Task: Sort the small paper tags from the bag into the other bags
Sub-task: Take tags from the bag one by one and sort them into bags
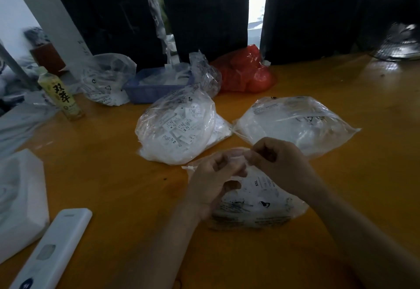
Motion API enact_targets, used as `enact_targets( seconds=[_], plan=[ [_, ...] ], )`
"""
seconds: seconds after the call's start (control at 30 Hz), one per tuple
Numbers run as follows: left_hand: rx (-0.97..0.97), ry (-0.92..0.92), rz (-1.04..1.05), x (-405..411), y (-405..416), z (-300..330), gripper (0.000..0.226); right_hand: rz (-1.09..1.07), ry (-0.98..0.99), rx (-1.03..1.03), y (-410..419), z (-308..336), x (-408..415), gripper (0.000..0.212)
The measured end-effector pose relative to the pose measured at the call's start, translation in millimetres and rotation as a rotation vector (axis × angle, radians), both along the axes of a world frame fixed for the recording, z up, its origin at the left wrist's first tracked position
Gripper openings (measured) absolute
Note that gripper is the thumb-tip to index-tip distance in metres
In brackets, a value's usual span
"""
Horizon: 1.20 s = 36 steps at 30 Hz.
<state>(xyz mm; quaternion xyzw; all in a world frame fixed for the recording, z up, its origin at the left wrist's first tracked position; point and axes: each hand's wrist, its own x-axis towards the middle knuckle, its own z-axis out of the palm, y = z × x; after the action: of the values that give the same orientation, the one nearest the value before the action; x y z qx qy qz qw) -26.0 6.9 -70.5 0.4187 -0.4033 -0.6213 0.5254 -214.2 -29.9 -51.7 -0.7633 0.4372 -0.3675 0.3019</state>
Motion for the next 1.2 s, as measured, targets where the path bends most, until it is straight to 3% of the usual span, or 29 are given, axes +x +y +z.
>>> enact_targets(
  seconds=[0.13,0.23,0.3,0.4,0.57,0.7,0.9,1.0,1.2],
  plan=[
    [0.046,-0.030,0.146,0,-1,2,0.016,-0.014,0.094,-0.027,-4,-1,-2,0.022],
    [0.066,0.091,0.215,2,-4,-1,0.029,0.012,0.400,-0.109,-9,1,-13,0.018],
    [0.071,0.188,0.213,2,-5,-2,0.031,0.084,0.617,-0.067,-12,1,-20,0.030],
    [0.069,0.272,0.191,1,-6,-4,0.034,0.137,0.766,0.013,-13,-2,-24,0.036],
    [0.057,0.303,0.192,2,-10,-8,0.032,0.175,0.602,-0.008,-15,3,-31,0.023],
    [0.052,0.300,0.207,1,-12,-10,0.013,0.137,0.291,0.004,-12,8,-30,0.021],
    [0.037,0.286,0.169,0,-9,-8,0.014,-0.012,-0.146,0.058,-9,12,-22,0.023],
    [0.054,0.303,0.148,-2,-8,-6,0.018,-0.041,-0.213,0.042,-9,12,-23,0.023],
    [0.044,0.289,0.082,-4,-5,-5,0.021,-0.027,-0.143,0.021,-11,11,-24,0.027]
  ],
)
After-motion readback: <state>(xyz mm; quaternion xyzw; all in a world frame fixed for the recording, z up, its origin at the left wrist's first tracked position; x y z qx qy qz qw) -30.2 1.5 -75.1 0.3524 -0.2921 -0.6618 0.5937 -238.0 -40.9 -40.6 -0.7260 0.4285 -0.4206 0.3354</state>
